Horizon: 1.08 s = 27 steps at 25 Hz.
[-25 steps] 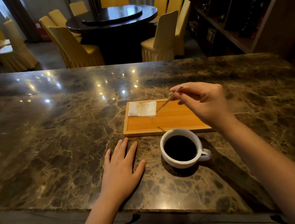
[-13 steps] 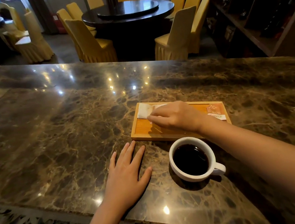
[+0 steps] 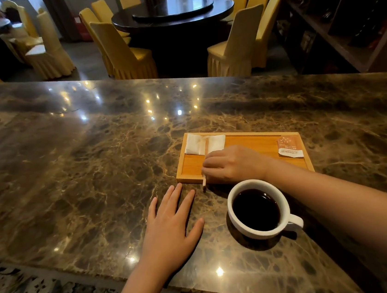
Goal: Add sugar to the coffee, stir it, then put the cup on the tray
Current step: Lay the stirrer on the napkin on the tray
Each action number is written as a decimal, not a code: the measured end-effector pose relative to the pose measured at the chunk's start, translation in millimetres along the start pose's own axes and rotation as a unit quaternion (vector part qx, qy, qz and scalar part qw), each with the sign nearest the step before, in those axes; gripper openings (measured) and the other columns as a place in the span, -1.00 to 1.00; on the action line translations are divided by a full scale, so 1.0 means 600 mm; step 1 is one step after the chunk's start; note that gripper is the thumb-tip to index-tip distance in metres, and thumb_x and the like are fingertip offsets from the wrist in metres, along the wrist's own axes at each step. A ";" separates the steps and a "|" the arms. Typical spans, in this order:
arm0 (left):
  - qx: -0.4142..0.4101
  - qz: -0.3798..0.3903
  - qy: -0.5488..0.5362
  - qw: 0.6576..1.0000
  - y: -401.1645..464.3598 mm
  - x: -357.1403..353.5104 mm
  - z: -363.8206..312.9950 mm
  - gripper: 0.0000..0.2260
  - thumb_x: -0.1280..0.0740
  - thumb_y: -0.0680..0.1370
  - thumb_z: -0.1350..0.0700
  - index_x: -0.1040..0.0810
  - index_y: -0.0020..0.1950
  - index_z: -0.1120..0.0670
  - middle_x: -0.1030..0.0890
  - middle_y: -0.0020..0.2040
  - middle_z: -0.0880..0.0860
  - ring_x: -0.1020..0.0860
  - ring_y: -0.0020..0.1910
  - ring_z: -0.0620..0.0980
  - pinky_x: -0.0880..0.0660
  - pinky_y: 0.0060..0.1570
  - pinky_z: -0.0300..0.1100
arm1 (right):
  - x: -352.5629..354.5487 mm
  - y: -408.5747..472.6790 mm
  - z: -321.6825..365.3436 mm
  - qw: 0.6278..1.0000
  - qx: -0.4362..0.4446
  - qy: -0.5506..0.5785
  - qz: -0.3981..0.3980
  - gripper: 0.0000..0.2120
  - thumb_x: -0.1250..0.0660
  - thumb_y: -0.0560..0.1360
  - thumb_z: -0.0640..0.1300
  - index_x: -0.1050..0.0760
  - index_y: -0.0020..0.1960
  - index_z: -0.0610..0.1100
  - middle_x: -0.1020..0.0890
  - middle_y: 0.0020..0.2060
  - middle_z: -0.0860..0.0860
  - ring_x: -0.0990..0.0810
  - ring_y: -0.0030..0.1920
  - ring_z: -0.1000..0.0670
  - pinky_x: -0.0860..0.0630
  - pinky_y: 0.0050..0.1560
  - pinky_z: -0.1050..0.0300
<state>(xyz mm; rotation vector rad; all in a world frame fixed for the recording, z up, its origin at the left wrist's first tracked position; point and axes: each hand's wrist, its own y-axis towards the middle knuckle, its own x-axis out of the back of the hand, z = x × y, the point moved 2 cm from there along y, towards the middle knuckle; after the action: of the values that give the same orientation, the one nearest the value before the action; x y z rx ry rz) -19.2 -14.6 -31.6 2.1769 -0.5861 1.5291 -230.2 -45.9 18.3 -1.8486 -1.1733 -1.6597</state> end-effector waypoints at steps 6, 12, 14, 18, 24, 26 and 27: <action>-0.005 -0.003 0.001 1.000 0.001 -0.004 0.004 -0.44 0.04 0.49 -0.29 -0.02 0.48 -0.19 0.03 0.55 -0.09 0.23 0.44 -0.25 0.29 0.43 -0.08 | 0.011 -0.017 -0.004 1.000 -0.013 -0.015 0.010 -0.75 -0.22 0.56 -0.10 -0.55 0.06 -0.26 -0.67 -0.05 -0.21 -0.65 -0.08 -0.15 -0.60 -0.40 0.02; -0.010 -0.003 -0.006 1.000 0.001 -0.004 0.004 -0.44 0.04 0.49 -0.28 -0.03 0.48 -0.18 0.02 0.55 -0.08 0.21 0.44 -0.24 0.28 0.44 -0.07 | 0.077 -0.088 -0.006 0.962 -0.263 -0.008 -0.078 -0.75 -0.34 0.48 -0.20 -0.53 0.14 -0.24 -0.63 0.04 -0.23 -0.61 0.02 -0.20 -0.62 -0.22 -0.03; -0.012 -0.005 -0.008 1.000 0.002 -0.004 0.003 -0.44 0.01 0.50 -0.27 -0.04 0.48 -0.17 0.00 0.55 -0.06 0.19 0.45 -0.22 0.27 0.44 -0.05 | 0.092 -0.129 0.024 0.918 -0.372 0.049 -0.125 -0.75 -0.32 0.50 -0.16 -0.52 0.16 -0.17 -0.62 0.07 -0.16 -0.58 0.06 -0.14 -0.56 -0.07 0.00; -0.018 -0.003 -0.007 1.000 0.003 -0.004 0.002 -0.46 -0.04 0.53 -0.24 -0.05 0.48 -0.15 -0.01 0.55 -0.04 0.15 0.47 -0.18 0.23 0.45 -0.01 | 0.102 -0.190 0.118 0.832 -0.510 0.175 -0.129 -0.73 -0.25 0.51 -0.03 -0.51 0.19 -0.03 -0.59 0.05 0.06 -0.53 -0.01 0.08 -0.46 -0.06 0.15; -0.021 0.005 -0.008 1.000 0.003 -0.002 0.002 -0.45 -0.04 0.52 -0.23 -0.07 0.48 -0.12 -0.04 0.55 -0.01 0.07 0.52 -0.10 0.16 0.48 0.04 | 0.094 -0.210 0.208 0.713 -0.585 0.355 -0.155 -0.84 -0.30 0.49 -0.08 -0.55 -0.06 0.17 -0.67 -0.23 0.17 -0.61 -0.25 0.20 -0.49 -0.29 0.40; -0.020 0.007 -0.008 1.000 0.004 -0.001 0.002 -0.45 -0.05 0.52 -0.23 -0.07 0.48 -0.11 -0.05 0.55 0.00 0.06 0.52 -0.08 0.15 0.49 0.06 | 0.083 -0.207 0.215 0.667 -0.604 0.393 -0.188 -0.89 -0.29 0.51 -0.12 -0.57 -0.14 0.02 -0.67 -0.33 0.04 -0.63 -0.35 0.09 -0.48 -0.39 0.33; -0.019 0.009 -0.007 1.000 0.004 0.000 0.002 -0.45 -0.05 0.52 -0.23 -0.07 0.49 -0.11 -0.05 0.55 0.00 0.06 0.52 -0.07 0.15 0.49 0.07 | 0.077 -0.204 0.216 0.648 -0.609 0.415 -0.193 -0.89 -0.27 0.52 -0.14 -0.56 -0.14 -0.04 -0.67 -0.34 -0.02 -0.64 -0.35 0.01 -0.49 -0.39 0.27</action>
<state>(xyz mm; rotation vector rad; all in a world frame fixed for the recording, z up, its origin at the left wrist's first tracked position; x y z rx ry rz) -19.8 -17.3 -31.9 2.1607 -0.6357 1.5000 -248.7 137.0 4.4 -0.8068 0.1602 -3.4807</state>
